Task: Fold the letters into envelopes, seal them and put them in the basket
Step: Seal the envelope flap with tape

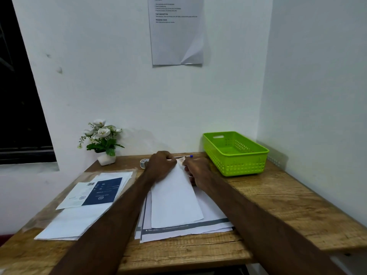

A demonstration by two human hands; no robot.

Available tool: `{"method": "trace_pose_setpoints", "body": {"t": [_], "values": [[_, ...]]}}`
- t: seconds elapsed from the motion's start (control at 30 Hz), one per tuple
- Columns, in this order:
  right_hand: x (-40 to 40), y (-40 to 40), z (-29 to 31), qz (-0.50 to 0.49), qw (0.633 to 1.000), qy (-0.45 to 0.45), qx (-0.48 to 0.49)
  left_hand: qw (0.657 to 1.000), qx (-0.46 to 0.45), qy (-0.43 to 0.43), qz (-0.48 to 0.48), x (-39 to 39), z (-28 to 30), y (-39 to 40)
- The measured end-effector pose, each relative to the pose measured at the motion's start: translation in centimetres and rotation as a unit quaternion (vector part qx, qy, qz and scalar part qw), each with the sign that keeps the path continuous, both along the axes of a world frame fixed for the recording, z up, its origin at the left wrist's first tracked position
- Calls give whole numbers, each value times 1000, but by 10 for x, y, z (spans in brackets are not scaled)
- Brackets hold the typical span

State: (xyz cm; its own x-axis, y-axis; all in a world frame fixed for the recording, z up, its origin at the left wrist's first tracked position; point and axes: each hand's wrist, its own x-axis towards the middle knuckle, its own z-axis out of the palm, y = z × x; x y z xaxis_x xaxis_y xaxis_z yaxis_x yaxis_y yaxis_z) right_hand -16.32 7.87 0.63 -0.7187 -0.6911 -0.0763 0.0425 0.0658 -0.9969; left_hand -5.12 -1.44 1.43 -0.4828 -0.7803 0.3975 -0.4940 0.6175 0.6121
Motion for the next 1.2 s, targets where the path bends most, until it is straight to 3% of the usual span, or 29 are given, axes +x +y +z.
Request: {"method": "trace_pose_setpoints", "body": {"t": [0.27,1.2], "values": [[-11,-32,-20,-36,999,-6,-32,998,1,66,-17,5,6,0],[-6,-20,-11,-99,993,40,-39,995,-19,91,-40,0,7,6]]}}
